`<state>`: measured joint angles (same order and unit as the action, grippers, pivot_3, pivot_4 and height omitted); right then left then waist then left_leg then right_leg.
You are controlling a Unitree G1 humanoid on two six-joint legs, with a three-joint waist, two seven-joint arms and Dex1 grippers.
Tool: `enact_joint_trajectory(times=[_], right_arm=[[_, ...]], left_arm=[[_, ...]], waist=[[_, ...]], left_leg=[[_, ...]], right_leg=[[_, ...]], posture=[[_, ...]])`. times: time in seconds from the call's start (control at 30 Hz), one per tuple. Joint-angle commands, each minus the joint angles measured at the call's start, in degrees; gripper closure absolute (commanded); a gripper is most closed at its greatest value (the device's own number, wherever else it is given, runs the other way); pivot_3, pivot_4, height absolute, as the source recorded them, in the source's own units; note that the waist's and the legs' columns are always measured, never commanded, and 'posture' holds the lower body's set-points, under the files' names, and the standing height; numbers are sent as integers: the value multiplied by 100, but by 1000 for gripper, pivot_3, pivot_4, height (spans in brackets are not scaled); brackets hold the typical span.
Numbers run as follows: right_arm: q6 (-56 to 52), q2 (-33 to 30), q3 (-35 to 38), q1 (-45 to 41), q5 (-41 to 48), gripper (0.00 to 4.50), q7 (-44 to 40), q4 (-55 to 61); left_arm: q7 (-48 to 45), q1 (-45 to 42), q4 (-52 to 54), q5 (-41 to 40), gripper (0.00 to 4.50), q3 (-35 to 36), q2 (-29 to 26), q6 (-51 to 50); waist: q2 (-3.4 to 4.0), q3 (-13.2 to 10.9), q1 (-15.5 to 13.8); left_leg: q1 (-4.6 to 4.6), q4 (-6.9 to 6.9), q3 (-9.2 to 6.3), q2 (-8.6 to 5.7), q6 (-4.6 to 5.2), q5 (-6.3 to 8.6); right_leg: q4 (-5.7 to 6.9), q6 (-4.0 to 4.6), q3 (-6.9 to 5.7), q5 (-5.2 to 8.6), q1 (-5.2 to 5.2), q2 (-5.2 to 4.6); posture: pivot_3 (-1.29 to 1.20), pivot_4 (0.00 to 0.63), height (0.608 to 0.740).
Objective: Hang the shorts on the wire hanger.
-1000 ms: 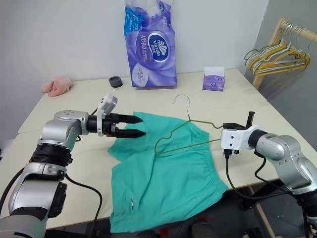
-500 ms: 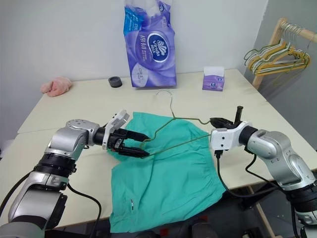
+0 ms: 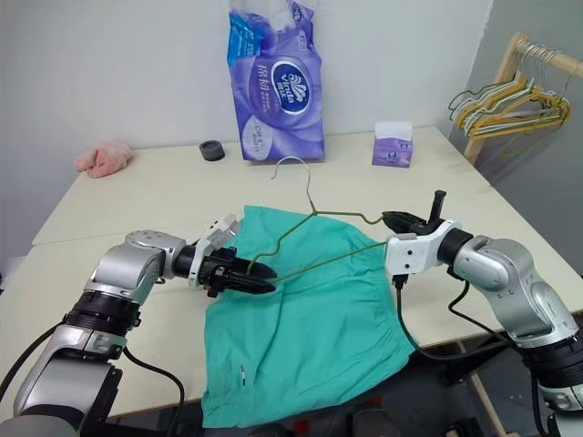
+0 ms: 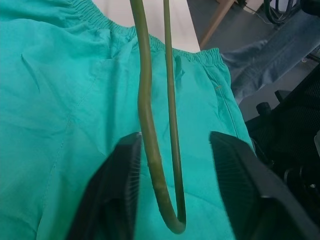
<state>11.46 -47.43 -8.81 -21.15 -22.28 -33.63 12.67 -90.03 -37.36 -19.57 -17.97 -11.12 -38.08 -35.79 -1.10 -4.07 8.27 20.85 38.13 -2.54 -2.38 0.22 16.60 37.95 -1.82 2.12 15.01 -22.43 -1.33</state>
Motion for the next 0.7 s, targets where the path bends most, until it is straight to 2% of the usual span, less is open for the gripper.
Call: enact_joint_trajectory(times=[0.03, 0.1, 0.13, 0.5, 0.63, 0.7], right_arm=[[70, 23, 254, -122, 70, 4500, 67, 98], [88, 38, 273, -112, 78, 4500, 55, 110], [95, 44, 282, -105, 84, 4500, 44, 118], [267, 16, 255, 63, 251, 4500, -207, 271], [352, -70, 282, 188, 395, 3518, -412, 304], [384, -172, 297, 283, 455, 2781, -587, 347]], left_arm=[[-36, -15, 207, -86, 3690, -40, -3, 10], [-20, -3, 239, -96, 4347, -44, 25, -9], [-6, 5, 262, -104, 4487, -45, 43, -20], [131, 102, 486, -181, 4487, 1, 114, -144], [190, 159, 541, -157, 4500, 7, 109, -96], [254, 167, 480, -106, 4500, 26, 134, -18]], waist=[[0, 0, 0], [0, 0, -1], [0, 0, -1], [0, 0, 2], [0, 0, -7], [0, 0, -7]], left_leg=[[0, 0, 0, 0, 0, 0], [0, 0, 0, 0, 0, 0], [0, 0, 0, 0, 0, 0], [-1, 1, 0, 0, 0, 0], [-1, 1, -1, 0, 0, 0], [-1, 3, 1, 0, 0, 0]], right_leg=[[0, 0, 0, 0, 0, 0], [0, 0, 0, 0, 0, 0], [0, 0, 0, 0, 0, 0], [1, 0, 1, 0, 1, 0], [0, 0, 0, 0, 2, 0], [1, 0, 2, 0, 3, 0]], posture=[[-218, 54, 740], [-222, 54, 740], [-222, 54, 740], [-223, 55, 740], [-223, 55, 740], [-223, 55, 740]])
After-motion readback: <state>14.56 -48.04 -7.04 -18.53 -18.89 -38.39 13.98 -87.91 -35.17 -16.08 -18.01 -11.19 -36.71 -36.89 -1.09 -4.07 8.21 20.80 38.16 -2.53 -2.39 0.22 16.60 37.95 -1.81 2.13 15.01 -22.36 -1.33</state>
